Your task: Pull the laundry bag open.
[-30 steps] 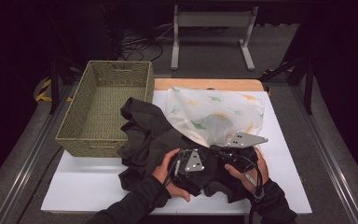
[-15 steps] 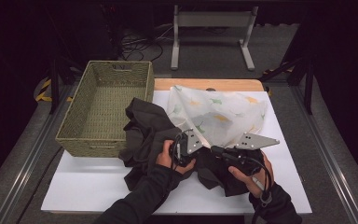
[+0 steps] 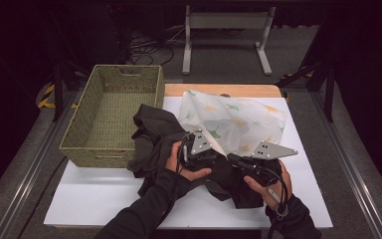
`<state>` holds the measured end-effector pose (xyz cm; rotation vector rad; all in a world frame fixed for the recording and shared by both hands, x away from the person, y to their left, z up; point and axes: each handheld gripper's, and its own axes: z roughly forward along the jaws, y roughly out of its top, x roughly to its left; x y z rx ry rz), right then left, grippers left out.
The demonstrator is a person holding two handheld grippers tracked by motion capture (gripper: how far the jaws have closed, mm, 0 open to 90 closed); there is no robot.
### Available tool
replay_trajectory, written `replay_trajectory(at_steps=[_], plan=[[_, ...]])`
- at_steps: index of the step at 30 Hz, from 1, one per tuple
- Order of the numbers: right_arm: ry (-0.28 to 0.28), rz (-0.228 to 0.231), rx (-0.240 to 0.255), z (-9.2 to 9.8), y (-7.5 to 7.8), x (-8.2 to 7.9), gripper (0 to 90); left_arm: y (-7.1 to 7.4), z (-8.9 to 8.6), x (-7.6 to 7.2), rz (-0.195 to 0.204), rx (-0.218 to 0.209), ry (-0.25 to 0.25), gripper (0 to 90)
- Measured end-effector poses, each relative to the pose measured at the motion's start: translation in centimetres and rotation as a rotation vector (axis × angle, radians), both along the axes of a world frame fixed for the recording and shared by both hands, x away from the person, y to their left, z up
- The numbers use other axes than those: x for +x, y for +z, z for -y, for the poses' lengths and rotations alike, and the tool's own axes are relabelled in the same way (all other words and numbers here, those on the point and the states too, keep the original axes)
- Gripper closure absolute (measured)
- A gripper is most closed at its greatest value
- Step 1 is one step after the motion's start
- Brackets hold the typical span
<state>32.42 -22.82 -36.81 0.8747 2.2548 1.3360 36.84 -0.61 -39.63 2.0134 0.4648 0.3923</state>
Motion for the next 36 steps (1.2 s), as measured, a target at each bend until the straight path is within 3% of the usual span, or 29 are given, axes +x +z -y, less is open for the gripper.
replay_trajectory(at_steps=[1,2,3,5,6,7,9,12,13,14,16,19,21,22,23,26,28,29,30,34,35,36], plan=[[-0.005,0.000,0.001,0.0,0.0,0.0,89.9,0.1,-0.1,-0.8,0.023,0.009,-0.024,36.2],[-0.010,0.005,0.000,0.2,0.1,0.0,89.9,0.1,-0.2,-1.5,0.022,0.019,-0.068,27.5],[-0.010,0.005,0.000,0.2,0.1,0.0,89.9,0.0,-0.1,-2.0,0.003,0.042,-0.111,27.5],[-0.012,0.002,0.003,0.3,0.2,0.0,89.9,-0.5,0.0,-3.1,0.004,0.074,-0.145,23.5],[-0.014,-0.002,0.004,0.3,0.1,0.0,89.9,-0.8,0.3,-3.3,-0.025,0.085,-0.182,21.1],[-0.012,-0.007,0.005,0.2,0.1,0.1,89.9,-1.2,0.7,-3.2,-0.062,0.102,-0.195,18.9],[-0.011,-0.014,-0.002,0.1,-0.1,0.1,89.8,-2.2,1.8,-3.3,-0.078,0.123,-0.213,13.6],[-0.004,-0.027,-0.016,-0.2,-0.3,0.2,89.8,-3.8,4.0,-3.2,-0.116,0.204,-0.250,6.6],[-0.003,-0.031,-0.019,-0.2,-0.4,0.2,89.8,-4.5,4.7,-2.9,-0.124,0.228,-0.233,6.5],[-0.001,-0.037,-0.018,-0.1,-0.5,0.3,89.8,-5.0,5.2,-2.6,-0.123,0.260,-0.217,7.7],[0.001,-0.051,-0.022,0.0,-0.8,0.4,89.8,-5.6,5.9,-2.1,-0.052,0.323,-0.177,12.1],[-0.012,-0.047,-0.034,0.2,-1.1,0.3,89.8,-5.6,6.3,-1.9,0.058,0.392,-0.137,31.9],[-0.013,-0.048,-0.025,0.4,-1.1,0.2,89.8,-5.5,6.3,-1.8,0.080,0.397,-0.126,53.5],[-0.013,-0.047,-0.011,0.8,-1.1,0.0,89.8,-5.4,6.1,-1.5,0.084,0.390,-0.120,59.4],[-0.016,-0.052,-0.006,0.9,-1.1,-0.1,89.8,-5.3,5.6,-0.8,0.042,0.336,-0.117,64.6],[-0.021,-0.053,0.000,1.2,-1.2,-0.3,89.8,-5.3,4.7,0.2,-0.004,0.245,-0.087,76.6],[-0.014,-0.045,0.011,1.2,-1.2,-0.4,89.9,-5.1,4.3,0.4,0.003,0.203,-0.036,79.4],[-0.007,-0.040,0.007,1.2,-1.1,-0.6,89.9,-5.1,4.3,0.4,0.003,0.203,-0.036,80.1],[0.003,-0.034,0.011,1.1,-0.8,-0.8,89.9,-4.5,3.7,0.6,0.005,0.124,0.024,80.5],[0.030,0.008,0.038,0.4,0.4,-1.8,89.9,-2.3,2.1,0.9,-0.039,-0.082,0.129,80.7],[0.030,0.008,0.038,0.4,0.4,-1.8,89.9,-2.3,2.1,0.9,-0.039,-0.082,0.129,80.8],[0.046,0.037,0.054,-0.3,1.1,-2.5,89.9,-1.7,1.7,1.0,-0.032,-0.116,0.154,80.7]])
